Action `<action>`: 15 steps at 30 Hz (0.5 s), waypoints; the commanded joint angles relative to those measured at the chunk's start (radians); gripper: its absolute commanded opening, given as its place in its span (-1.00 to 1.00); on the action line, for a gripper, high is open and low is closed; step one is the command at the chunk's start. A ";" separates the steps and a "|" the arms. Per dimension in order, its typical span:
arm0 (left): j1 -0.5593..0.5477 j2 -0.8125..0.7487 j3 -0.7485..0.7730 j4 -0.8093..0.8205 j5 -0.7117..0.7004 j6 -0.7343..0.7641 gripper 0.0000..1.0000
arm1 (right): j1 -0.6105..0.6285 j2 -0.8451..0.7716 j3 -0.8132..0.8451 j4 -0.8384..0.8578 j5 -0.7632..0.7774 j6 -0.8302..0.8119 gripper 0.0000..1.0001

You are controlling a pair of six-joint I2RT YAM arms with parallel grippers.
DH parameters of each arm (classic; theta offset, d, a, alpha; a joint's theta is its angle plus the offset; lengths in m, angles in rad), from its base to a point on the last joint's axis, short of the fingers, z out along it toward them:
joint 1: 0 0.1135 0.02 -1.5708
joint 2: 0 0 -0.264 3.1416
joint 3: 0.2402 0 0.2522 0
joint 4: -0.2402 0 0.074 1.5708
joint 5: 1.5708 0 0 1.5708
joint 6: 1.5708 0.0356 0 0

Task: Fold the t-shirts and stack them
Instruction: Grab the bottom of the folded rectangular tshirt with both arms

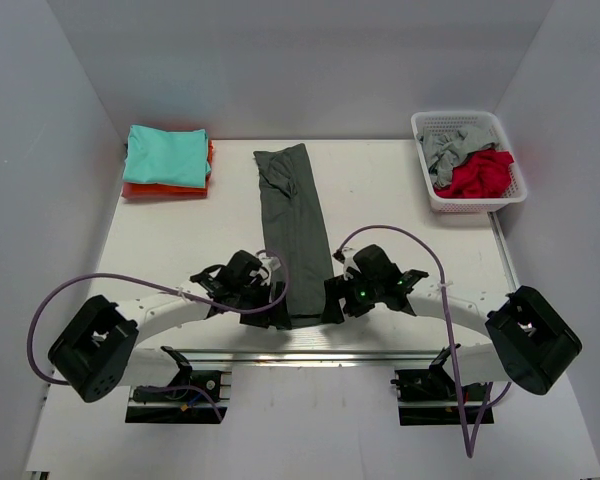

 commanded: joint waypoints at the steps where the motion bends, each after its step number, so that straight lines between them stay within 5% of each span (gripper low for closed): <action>1: -0.029 0.013 -0.013 -0.016 -0.010 -0.011 0.62 | -0.006 0.005 -0.029 0.047 -0.015 0.029 0.68; 7: -0.092 0.080 -0.004 0.020 -0.045 -0.011 0.43 | -0.011 0.023 -0.036 0.061 0.030 0.048 0.37; 10: -0.118 0.137 0.019 0.010 -0.095 -0.011 0.26 | -0.015 0.034 -0.046 0.079 0.047 0.061 0.05; 15: -0.138 0.201 0.028 -0.029 -0.160 -0.022 -0.22 | -0.023 0.052 -0.068 0.122 0.053 0.065 -0.35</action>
